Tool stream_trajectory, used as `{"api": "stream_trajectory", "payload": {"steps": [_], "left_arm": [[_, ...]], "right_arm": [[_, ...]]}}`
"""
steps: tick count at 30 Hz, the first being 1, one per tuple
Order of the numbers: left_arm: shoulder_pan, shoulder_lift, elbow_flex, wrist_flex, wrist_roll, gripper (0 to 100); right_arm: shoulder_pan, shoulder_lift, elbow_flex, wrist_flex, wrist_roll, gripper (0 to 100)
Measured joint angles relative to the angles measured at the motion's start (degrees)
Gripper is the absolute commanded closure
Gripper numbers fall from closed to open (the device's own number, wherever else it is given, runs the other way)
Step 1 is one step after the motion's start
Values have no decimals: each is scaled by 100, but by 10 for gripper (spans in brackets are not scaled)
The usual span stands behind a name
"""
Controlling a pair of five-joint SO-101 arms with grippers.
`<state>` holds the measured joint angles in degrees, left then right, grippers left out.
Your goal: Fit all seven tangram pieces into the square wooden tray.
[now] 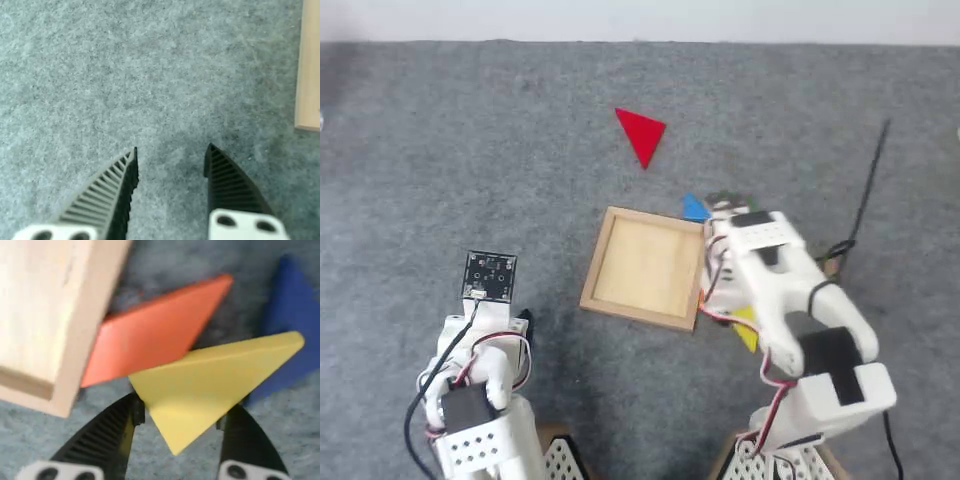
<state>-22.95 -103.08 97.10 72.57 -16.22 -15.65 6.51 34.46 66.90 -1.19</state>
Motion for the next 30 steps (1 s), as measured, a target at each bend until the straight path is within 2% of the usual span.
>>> {"api": "stream_trajectory", "payload": {"steps": [8, 14, 20, 30], "left_arm": [[0, 0, 0, 0, 0, 791], [0, 0, 0, 0, 0, 791], [0, 0, 0, 0, 0, 791], [0, 0, 0, 0, 0, 791]], "right_arm": [[1152, 114, -422, -308, 809, 786], [1829, 220, -1099, -466, 1002, 786], [1477, 220, -1547, 105, 1020, 786], [1336, 229, -1908, 97, 958, 786]]}}
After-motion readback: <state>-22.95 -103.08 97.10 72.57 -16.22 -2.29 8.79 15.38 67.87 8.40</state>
